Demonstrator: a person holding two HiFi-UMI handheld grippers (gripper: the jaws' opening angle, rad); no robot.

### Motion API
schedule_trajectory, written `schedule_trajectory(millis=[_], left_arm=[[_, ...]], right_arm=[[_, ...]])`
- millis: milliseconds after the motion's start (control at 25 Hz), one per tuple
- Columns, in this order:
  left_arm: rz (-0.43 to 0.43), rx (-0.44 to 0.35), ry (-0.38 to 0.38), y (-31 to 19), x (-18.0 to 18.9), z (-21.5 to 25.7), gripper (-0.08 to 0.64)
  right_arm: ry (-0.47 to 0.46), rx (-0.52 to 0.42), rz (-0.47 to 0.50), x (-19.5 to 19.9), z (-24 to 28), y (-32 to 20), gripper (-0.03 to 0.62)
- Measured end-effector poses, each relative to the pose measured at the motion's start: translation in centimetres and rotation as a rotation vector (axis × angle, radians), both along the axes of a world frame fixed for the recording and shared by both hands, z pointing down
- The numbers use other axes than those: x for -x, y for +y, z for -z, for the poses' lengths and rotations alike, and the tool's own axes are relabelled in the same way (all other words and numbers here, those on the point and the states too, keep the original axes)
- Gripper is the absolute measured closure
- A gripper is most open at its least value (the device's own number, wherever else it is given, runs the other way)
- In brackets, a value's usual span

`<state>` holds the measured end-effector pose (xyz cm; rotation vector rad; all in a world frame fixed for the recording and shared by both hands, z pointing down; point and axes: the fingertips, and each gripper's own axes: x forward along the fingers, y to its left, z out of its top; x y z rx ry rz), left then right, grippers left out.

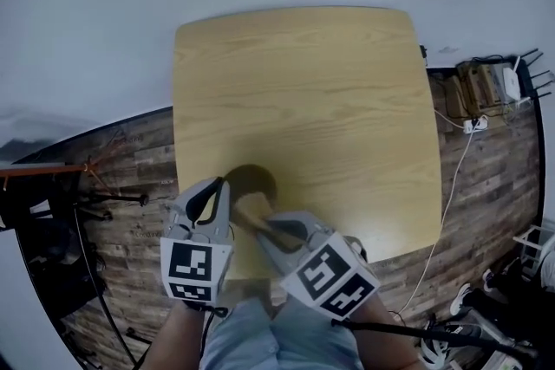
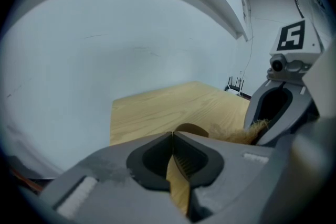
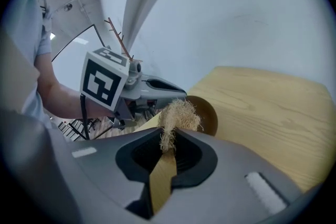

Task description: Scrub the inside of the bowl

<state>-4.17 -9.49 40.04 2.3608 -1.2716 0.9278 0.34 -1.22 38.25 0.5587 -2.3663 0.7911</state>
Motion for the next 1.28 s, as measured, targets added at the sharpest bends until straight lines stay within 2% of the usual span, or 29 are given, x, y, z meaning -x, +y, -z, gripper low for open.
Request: schedule_trajectory(millis=[400, 880, 1000, 1280], left_arm=[[-0.001, -0.002, -0.002, 0.2, -0.1, 0.4, 0.532], [-0.013, 0.042, 0.045, -0.1, -0.9, -0.3, 0.532], [0.03, 0.074, 0.084, -0.2, -1.0, -0.3, 0.532], [0.029, 0.097, 0.096, -0.8, -1.0, -0.6, 0.532]], right_arm=[[0.033, -0.073, -0.069, -0.9, 0.7, -1.4, 0.548], [0.12, -0.069, -0.074, -0.5, -3.4, -4.5, 0.548], [0.126, -0.06, -0.051, 0.2, -4.3, -4.8, 0.549], [0.106, -0.029, 0.052, 2.6, -5.5, -4.5, 0.549]])
